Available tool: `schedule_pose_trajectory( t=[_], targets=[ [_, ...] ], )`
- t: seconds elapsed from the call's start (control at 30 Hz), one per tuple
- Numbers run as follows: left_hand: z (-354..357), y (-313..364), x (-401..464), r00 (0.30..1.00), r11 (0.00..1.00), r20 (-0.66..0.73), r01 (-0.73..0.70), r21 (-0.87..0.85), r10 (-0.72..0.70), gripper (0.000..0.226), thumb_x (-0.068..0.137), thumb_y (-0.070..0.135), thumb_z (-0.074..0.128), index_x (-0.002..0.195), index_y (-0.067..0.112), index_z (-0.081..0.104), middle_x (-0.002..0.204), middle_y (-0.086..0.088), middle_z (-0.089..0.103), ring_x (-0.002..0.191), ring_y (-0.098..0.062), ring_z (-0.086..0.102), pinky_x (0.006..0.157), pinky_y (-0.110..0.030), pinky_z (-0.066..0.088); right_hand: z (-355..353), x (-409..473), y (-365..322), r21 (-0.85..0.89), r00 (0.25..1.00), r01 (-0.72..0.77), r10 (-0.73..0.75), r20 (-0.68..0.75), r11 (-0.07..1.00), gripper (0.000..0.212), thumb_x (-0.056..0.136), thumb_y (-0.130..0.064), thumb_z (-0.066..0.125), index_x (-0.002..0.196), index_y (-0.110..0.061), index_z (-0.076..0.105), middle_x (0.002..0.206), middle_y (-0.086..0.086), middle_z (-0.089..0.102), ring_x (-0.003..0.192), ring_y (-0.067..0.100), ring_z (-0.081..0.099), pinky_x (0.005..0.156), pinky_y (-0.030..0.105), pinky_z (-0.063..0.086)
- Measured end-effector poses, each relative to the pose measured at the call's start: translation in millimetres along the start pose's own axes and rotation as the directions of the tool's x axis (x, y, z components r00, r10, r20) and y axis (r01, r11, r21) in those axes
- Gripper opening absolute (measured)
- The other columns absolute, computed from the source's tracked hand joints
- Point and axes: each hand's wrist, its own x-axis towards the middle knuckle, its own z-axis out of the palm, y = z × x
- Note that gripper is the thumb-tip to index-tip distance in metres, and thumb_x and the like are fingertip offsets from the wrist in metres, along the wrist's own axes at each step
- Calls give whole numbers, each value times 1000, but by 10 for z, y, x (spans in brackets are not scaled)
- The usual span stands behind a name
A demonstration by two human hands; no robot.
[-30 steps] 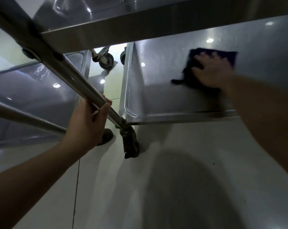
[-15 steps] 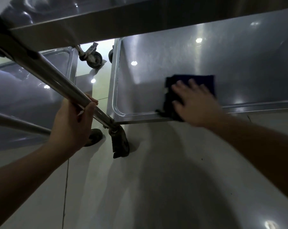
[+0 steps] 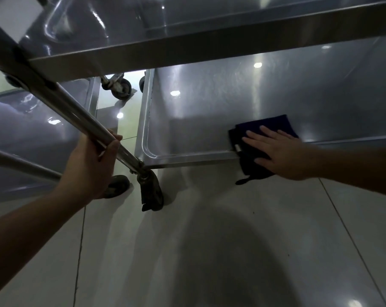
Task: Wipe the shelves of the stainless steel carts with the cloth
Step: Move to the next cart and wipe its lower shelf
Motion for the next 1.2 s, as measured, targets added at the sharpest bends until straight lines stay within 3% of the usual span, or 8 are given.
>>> schedule_pose_trajectory(
  t=[0.13, 0.23, 0.4, 0.57, 0.67, 0.87, 1.07, 1.2],
  targets=[
    [-17, 0, -12, 999, 998, 0, 54, 34, -54, 38, 106, 38, 52, 131, 11, 60, 88, 14, 57, 69, 0, 52, 60, -16, 41, 20, -414, 553, 11, 993, -115, 114, 33, 993, 64, 94, -68, 11, 139, -63, -33, 164, -24, -19, 152, 12, -20, 120, 40, -2],
    [-12, 1, -28, 993, 992, 20, 111, 57, -112, 24, 107, 41, 50, 110, 20, 60, 76, 15, 55, 67, 1, 53, 58, -19, 39, 34, -605, 701, 28, 987, -161, 161, -2, 987, 64, 92, -67, 12, 141, -62, -29, 165, -23, -15, 152, 10, -19, 122, 39, 0],
    [239, 111, -441, 953, 955, 79, 286, 72, -292, 31, 102, 28, 60, 77, 10, 61, 65, -6, 60, 61, -27, 62, 52, -31, 41, 37, -653, 699, 57, 984, -171, 173, -40, 984, 62, 98, -60, 20, 149, -53, -15, 164, -23, -10, 152, 8, -15, 124, 39, 2],
    [637, 711, -652, 938, 992, 327, 89, 91, -114, 16, 97, 43, 62, 97, 29, 55, 96, 12, 59, 88, -7, 59, 69, -26, 46, 60, -644, 704, 95, 982, -175, 181, -60, 980, 63, 104, -51, 31, 152, -50, -9, 165, -24, -9, 153, 7, -13, 124, 39, 1],
    [963, 1131, -572, 900, 985, 432, -122, 118, 60, 34, 101, 50, 52, 131, 33, 53, 124, 18, 53, 116, -4, 53, 93, -25, 44, 72, -634, 700, 96, 981, -171, 179, -77, 981, 64, 106, -49, 33, 156, -46, -7, 166, -21, -7, 154, 10, -11, 125, 41, 1],
    [1699, 1776, -104, 923, 939, 307, -296, 178, 233, 40, 107, 34, 50, 141, 15, 56, 137, -8, 57, 124, -30, 53, 107, -41, 40, 113, -664, 657, 121, 976, -151, 167, -139, 981, 63, 107, -50, 31, 160, -43, -2, 168, -18, -3, 155, 13, -9, 125, 42, 1],
    [2281, 2082, 139, 938, 935, 288, -265, 237, 193, 58, 110, 42, 37, 163, 20, 28, 170, -8, 20, 156, -28, 19, 126, -42, 16, 128, -700, 633, 140, 967, -153, 177, -182, 978, 61, 105, -56, 24, 161, -43, 1, 168, -19, -1, 155, 11, -9, 126, 44, -1],
    [2509, 2224, 269, 945, 928, 262, -263, 262, 194, 58, 112, 38, 32, 164, 14, 25, 172, -9, 20, 159, -27, 13, 127, -38, 6, 144, -728, 582, 161, 949, -171, 206, -237, 972, 61, 104, -61, 19, 161, -42, 9, 168, -19, 7, 156, 10, -3, 125, 41, -1]
  ],
)
